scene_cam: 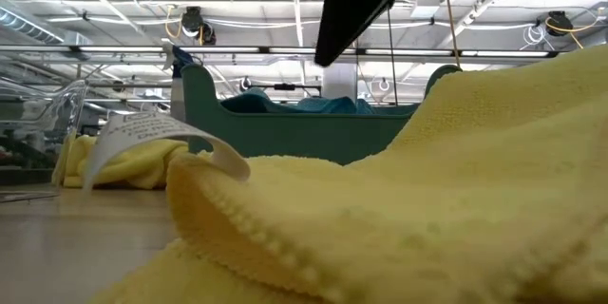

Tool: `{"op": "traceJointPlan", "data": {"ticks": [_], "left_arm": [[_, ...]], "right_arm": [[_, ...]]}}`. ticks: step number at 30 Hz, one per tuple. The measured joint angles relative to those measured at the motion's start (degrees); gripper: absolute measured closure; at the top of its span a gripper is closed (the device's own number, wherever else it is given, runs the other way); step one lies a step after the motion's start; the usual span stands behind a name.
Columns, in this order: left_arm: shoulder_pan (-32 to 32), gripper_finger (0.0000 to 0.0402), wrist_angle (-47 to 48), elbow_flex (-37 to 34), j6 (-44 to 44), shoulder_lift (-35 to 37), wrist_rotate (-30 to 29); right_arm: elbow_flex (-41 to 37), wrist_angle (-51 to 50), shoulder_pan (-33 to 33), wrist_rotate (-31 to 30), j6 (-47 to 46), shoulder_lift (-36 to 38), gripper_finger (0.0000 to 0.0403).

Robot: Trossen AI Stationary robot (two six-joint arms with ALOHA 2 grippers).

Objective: Sort microfiber towel by color & place in baskets
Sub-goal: Put the blue microfiber towel into the blue bin

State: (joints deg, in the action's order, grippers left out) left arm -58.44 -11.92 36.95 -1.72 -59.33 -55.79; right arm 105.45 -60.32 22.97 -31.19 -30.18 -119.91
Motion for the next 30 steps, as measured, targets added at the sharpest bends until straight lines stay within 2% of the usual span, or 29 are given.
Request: {"op": "traceJointPlan", "data": {"ticks": [2, 8, 14, 19, 25, 30], "left_arm": [[0.03, 0.0207, 0.0, 0.0, -0.02, 0.0, 0.0], [0.01, 0.0207, 0.01, -0.01, 0.0, 0.0, 0.0], [0.01, 0.0207, 0.16, -0.01, 0.04, 0.0, 0.0], [0.08, 0.0207, 0.47, 0.0, 0.33, -0.23, 0.0], [1.65, 0.0207, 1.13, 0.0, 1.46, -0.68, 0.02], [2.33, 0.0207, 1.06, -0.01, 1.49, -0.68, 0.06]], "right_arm": [[0.0, 1.33, -0.97, -0.03, 1.49, -1.22, 0.0394], [0.0, 1.37, -4.63, 2.65, 2.86, -5.0, 0.0385], [-0.02, 1.14, -7.26, 5.13, 4.82, -7.61, 0.0401], [-0.02, 1.32, -8.54, 10.06, 5.97, -8.8, 0.04], [-0.03, -0.62, -8.51, 12.64, 6.0, -8.19, 0.0402], [-0.09, -0.28, -6.56, 11.65, 4.48, -3.24, 0.0402]]}}
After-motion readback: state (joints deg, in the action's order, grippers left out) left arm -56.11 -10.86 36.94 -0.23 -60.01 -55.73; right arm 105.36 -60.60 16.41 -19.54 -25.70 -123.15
